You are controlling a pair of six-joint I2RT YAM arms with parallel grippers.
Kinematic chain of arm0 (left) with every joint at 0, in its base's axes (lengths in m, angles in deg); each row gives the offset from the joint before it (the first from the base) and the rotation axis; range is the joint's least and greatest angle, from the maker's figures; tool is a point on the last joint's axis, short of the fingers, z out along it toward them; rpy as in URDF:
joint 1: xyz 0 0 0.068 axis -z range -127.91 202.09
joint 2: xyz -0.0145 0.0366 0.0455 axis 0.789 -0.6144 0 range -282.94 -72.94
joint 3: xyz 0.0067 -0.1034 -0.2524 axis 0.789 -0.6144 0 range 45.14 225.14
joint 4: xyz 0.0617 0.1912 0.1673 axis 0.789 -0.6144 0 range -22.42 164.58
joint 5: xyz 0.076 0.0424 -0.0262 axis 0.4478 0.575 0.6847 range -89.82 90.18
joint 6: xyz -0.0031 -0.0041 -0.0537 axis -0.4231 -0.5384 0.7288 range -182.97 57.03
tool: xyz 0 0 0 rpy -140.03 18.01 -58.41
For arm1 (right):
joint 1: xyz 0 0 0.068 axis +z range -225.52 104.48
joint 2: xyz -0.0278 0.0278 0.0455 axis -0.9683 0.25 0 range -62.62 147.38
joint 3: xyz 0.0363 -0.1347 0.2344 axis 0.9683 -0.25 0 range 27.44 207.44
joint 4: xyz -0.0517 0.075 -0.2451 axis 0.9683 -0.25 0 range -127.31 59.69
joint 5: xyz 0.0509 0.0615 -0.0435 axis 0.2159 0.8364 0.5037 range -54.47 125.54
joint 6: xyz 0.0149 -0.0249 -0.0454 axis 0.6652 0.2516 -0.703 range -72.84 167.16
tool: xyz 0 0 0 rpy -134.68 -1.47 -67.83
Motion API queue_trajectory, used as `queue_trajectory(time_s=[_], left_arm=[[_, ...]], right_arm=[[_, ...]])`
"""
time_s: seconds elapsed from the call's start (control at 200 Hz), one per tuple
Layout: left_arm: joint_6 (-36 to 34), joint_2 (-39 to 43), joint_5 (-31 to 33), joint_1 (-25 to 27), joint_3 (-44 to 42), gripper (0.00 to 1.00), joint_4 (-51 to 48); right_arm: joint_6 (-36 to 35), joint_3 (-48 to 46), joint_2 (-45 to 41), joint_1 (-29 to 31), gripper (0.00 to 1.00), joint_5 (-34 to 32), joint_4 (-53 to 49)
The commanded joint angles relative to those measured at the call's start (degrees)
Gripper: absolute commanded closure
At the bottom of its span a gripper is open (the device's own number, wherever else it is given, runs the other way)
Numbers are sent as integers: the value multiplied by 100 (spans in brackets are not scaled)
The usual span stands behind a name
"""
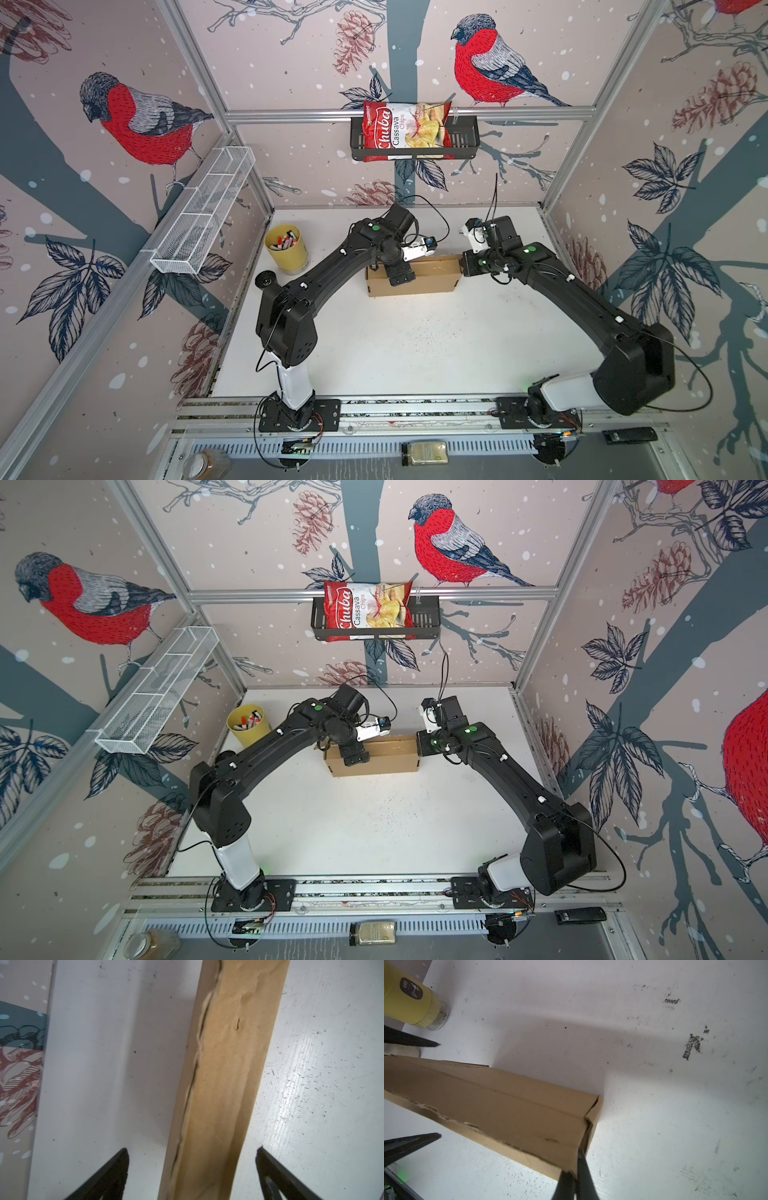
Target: Fold the paper box
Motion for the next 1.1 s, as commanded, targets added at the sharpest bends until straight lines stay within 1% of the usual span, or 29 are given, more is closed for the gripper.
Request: queue_trajectory(time_s=[0.0, 0.095, 0.145, 0.2, 0.28, 0.34, 0.39, 0.445, 0.48, 0.545, 0.605, 0.745, 0.841, 0.911, 1.016, 1.096], left_arm=[[276, 369, 20, -27, -158, 4, 378], [928, 1021, -81, -313, -553, 7, 931], [1651, 1462, 90, -595, -902, 10, 1428], [2274, 1926, 249, -894, -1305, 14, 1797], [2809, 2484, 303, -1298, -1883, 14, 2009], [3164, 2797, 379, -1594, -2317, 18, 2048], [3470, 2992, 170, -1906, -2581, 22, 1969], [3685, 3177, -456, -2338, -2816, 26, 1864], [3729, 3263, -769, -2488, -2965, 28, 1839], [3650, 3360, -953, -2503, -3198, 30, 1908], [3579, 3365, -1009, -2496, -3332, 31, 2019], [3426, 3139, -1137, -2495, -3292, 32, 2144], [3204, 2840, -1055, -2434, -3165, 31, 2009], [3105, 2638, -1176, -2429, -3052, 33, 1941], [3063, 2388, -1261, -2382, -2865, 40, 1888], [3055, 2219, -1319, -2333, -2702, 50, 1857]], right_arm=[[-93, 59, 59, 23, 100, -23, -325], [-124, 98, 97, 25, 100, -73, -364], [-145, 112, 99, 26, 100, -94, -380], [-155, 128, 124, 23, 100, -101, -386], [-157, 165, 171, 39, 100, -132, -395], [-170, 212, 215, 46, 100, -129, -410], [-177, 244, 244, 54, 100, -140, -434], [-189, 255, 262, 47, 100, -134, -448], [-190, 263, 276, 55, 100, -134, -461], [-199, 290, 290, 66, 100, -137, -482], [-209, 318, 306, 81, 100, -141, -507], [-216, 346, 297, 85, 100, -163, -540], [-214, 339, 297, 87, 100, -164, -528], [-216, 337, 308, 89, 100, -163, -527], [-216, 341, 315, 85, 100, -165, -552], [-216, 323, 294, 82, 100, -161, -545]])
